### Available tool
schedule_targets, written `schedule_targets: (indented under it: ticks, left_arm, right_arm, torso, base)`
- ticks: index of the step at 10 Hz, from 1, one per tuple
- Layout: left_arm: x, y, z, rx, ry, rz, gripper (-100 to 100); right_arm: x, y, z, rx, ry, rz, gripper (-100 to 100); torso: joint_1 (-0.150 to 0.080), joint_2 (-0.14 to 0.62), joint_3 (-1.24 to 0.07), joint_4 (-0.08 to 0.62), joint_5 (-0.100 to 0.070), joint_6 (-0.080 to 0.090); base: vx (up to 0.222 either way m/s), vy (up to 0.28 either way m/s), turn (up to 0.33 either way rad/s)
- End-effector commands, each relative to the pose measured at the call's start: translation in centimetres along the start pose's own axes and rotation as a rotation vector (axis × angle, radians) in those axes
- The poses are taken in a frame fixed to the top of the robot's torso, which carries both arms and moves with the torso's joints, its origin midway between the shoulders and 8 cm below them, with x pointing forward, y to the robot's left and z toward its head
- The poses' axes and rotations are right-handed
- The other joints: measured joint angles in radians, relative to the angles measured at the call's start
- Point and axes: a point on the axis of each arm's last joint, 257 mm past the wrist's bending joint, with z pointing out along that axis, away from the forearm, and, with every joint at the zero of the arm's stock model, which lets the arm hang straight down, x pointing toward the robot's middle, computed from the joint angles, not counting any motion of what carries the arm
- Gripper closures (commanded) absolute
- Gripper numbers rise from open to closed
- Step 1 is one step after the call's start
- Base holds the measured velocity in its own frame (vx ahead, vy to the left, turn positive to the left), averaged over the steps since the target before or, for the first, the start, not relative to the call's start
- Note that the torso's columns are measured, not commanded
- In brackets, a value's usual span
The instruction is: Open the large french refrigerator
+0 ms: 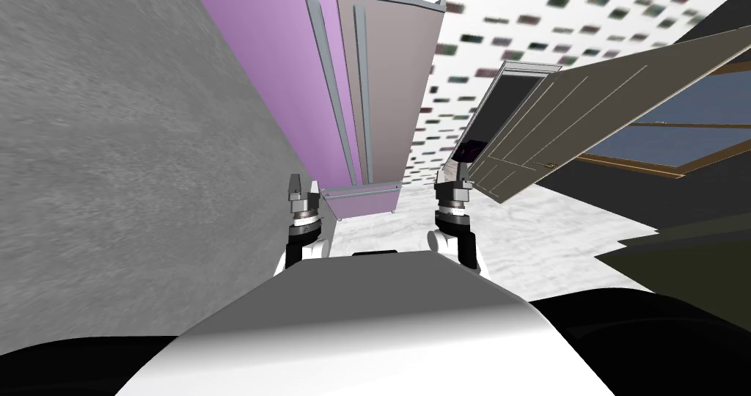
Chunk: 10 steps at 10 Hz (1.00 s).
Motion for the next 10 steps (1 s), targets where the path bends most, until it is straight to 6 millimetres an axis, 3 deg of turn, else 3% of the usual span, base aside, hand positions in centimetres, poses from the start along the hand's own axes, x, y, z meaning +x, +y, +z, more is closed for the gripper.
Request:
schedule_targets:
  ticks: [1,9,10]
  left_arm:
    - [0.00,0.00,0.00,0.000,0.000,0.000,0]
    - [0.00,-0.02,0.01,0.000,0.000,0.000,0]
    - [0.49,0.39,-0.23,-0.003,0.039,0.011,-100]
  right_arm:
    - [0.00,0.00,0.00,0.000,0.000,0.000,0]
    - [0.00,0.02,0.01,0.000,0.000,0.000,0]
    - [0.00,0.02,0.01,0.000,0.000,0.000,0]
  torso:
    - [0.000,0.040,-0.082,0.041,0.000,0.000]
    - [0.000,0.618,-1.234,0.617,0.000,0.000]
    - [0.000,0.691,-1.382,0.691,0.000,0.000]
  base:
    - [0.000,0.000,0.000]
    - [0.000,0.000,0.000]
    - [0.026,-0.007,-0.016]
